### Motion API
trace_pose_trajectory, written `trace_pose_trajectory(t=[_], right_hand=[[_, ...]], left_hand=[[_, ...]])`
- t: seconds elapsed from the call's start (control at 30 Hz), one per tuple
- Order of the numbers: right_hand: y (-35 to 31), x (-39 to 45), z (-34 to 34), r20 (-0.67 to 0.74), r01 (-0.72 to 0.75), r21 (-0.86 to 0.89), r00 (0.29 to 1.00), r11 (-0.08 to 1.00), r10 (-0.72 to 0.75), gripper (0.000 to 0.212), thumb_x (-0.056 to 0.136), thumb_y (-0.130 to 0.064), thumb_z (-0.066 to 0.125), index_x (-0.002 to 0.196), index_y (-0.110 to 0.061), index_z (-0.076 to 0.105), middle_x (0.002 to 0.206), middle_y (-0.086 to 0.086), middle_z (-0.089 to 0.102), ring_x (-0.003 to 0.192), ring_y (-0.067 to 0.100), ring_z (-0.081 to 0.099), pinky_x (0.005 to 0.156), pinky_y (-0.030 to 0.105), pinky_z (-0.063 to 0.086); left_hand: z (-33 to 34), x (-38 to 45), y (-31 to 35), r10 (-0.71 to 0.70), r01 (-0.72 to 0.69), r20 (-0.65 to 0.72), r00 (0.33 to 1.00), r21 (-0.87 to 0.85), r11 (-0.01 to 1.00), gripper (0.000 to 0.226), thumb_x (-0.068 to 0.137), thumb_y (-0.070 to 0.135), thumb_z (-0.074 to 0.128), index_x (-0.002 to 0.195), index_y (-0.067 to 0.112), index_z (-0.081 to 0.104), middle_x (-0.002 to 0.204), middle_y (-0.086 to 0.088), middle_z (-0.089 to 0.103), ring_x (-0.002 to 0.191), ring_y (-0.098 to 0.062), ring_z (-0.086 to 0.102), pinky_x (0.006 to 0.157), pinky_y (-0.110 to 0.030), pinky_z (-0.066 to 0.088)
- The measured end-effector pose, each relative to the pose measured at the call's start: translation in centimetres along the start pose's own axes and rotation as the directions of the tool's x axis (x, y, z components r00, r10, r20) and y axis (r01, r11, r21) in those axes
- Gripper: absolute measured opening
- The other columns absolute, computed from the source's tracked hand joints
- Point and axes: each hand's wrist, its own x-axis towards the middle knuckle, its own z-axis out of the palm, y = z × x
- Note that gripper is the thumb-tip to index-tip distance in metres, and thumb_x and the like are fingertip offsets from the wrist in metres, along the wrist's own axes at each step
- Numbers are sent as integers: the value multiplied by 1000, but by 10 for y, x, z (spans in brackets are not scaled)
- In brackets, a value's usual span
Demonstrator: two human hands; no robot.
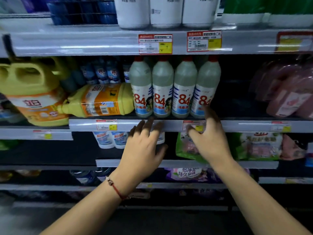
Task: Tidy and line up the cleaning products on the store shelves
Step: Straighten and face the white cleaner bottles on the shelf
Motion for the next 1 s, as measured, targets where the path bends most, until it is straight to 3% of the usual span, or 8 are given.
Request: trace_pose_trajectory(t=[0.1, 0.17, 0.33, 0.73, 1.0], right_hand=[[-31, -37, 17, 221, 119, -182, 972, 976, -77, 68, 93, -40, 63, 153, -24, 36, 153, 1, 40, 141, 20, 36, 117, 38, 34], [-56, -56, 35, 367, 228, -278, 923, 933, -117, 70, 95, -43, 61, 156, -25, 30, 158, 1, 34, 147, 21, 28, 121, 36, 25], [-125, -98, 98, 550, 425, -314, 810, 849, -202, 74, 98, -48, 54, 159, -30, 17, 166, -5, 18, 153, 20, 11, 124, 35, 5], [-247, -184, 236, 708, 632, -128, 598, 764, -376, 77, 98, -52, 53, 159, -36, 10, 167, -9, 9, 155, 15, -1, 125, 34, -2], [-297, -173, 293, 726, 645, -58, 551, 762, -411, 75, 98, -50, 54, 159, -37, 12, 167, -11, 10, 155, 13, 0, 125, 33, 0]], left_hand=[[-10, -28, -29, -25, 24, 13, 1000, 49, 998, 70, 92, 55, 50, 151, 21, 37, 150, -10, 45, 133, -33, 45, 105, -47, 44], [-19, -51, -56, -41, 39, 20, 999, 89, 995, 65, 92, 56, 45, 145, 19, 43, 143, -9, 50, 126, -32, 50, 101, -44, 45], [-49, -118, -138, -151, 149, 9, 988, 120, 981, 68, 91, 54, 53, 147, 17, 46, 150, -15, 48, 134, -37, 48, 108, -51, 44], [-112, -242, -286, -386, 386, -34, 922, 166, 907, 67, 91, 52, 59, 148, 19, 46, 151, -15, 47, 135, -36, 48, 108, -50, 45], [-130, -245, -349, -455, 465, -98, 885, 157, 871, 66, 92, 51, 59, 148, 20, 45, 150, -14, 48, 136, -33, 48, 108, -45, 43]])
